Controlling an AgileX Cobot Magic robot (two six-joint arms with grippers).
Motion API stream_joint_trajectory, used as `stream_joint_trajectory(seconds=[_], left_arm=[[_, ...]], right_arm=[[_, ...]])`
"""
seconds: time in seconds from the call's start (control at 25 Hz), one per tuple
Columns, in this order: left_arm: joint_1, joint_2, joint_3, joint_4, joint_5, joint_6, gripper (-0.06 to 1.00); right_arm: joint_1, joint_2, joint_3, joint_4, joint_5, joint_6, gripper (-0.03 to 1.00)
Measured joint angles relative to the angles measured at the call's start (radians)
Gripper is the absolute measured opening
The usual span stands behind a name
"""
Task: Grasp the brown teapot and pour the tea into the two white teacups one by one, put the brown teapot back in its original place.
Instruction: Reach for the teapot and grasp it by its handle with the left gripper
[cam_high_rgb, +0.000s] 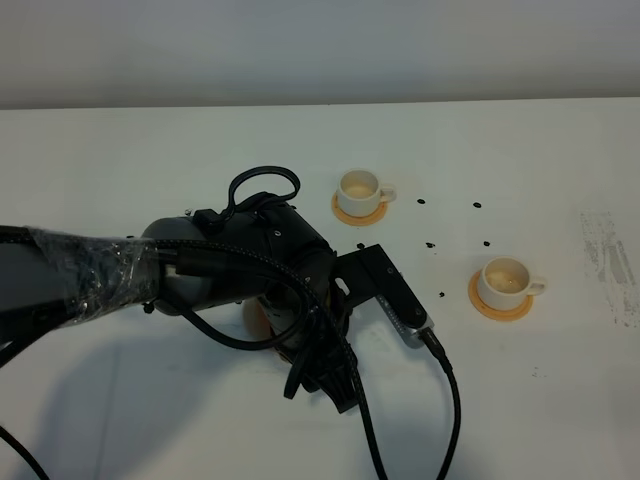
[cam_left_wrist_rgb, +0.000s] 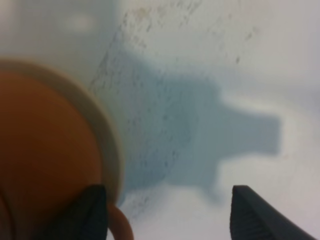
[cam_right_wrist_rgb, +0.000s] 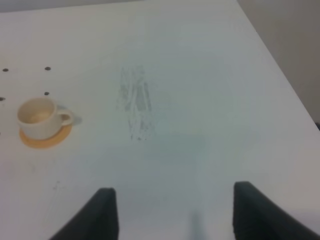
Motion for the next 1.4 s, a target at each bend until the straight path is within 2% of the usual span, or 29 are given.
stream_joint_trajectory(seconds=[0.68,1.4], left_arm=[[0.009,0.000,0.002,0.012,0.037,0.047,0.53],[0.012,0.000,0.002,0.029,0.077,0.173,0.53]], right_arm=[[0.000,0.000,0.000,0.000,0.000,0.000,0.50],[0.000,0.000,0.000,0.000,0.000,0.001,0.50]])
